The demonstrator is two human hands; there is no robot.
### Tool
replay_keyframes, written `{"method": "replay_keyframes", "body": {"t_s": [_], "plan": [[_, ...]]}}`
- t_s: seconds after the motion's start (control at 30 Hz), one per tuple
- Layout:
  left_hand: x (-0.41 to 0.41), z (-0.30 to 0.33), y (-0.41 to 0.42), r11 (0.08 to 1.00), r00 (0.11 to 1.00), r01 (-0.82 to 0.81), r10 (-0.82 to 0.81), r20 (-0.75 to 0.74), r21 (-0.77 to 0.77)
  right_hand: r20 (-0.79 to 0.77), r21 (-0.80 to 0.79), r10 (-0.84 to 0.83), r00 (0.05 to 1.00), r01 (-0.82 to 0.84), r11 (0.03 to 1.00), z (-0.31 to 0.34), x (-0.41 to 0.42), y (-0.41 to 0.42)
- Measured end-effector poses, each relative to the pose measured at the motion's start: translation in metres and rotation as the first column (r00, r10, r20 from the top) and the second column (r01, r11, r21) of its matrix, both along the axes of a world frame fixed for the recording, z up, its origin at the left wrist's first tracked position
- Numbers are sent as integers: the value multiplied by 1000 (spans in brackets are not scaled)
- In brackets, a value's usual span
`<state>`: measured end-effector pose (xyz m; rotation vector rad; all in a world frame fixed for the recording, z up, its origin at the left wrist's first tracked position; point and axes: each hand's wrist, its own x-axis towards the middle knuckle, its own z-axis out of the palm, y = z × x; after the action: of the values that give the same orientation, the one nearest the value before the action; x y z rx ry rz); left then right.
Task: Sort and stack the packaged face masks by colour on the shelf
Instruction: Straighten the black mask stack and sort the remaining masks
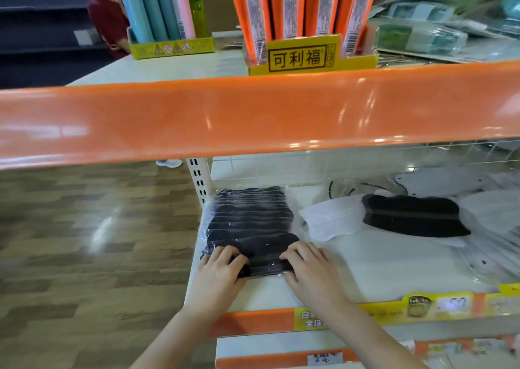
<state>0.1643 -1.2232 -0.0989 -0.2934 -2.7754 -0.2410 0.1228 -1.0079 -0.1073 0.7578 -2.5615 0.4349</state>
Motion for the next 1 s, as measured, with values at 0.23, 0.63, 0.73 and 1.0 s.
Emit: {"method": "replay_keyframes", "body": {"t_s": [0.23,0.63,0.73,1.0], "plan": [[-7,0,15,997,994,-67,64,-87,-25,-46,-56,76,996,-78,995,1,3,2],[2,0,-1,997,990,-78,77,-122,1,9,-68,141,990,-140,988,2,6,3],[3,-6,-3,995,992,-95,95,-81,0,60,-55,157,986,-154,987,1,5,2],[-2,-10,-10,991,991,-114,108,-74,-74,100,-52,173,980,-168,984,2,7,2]]}}
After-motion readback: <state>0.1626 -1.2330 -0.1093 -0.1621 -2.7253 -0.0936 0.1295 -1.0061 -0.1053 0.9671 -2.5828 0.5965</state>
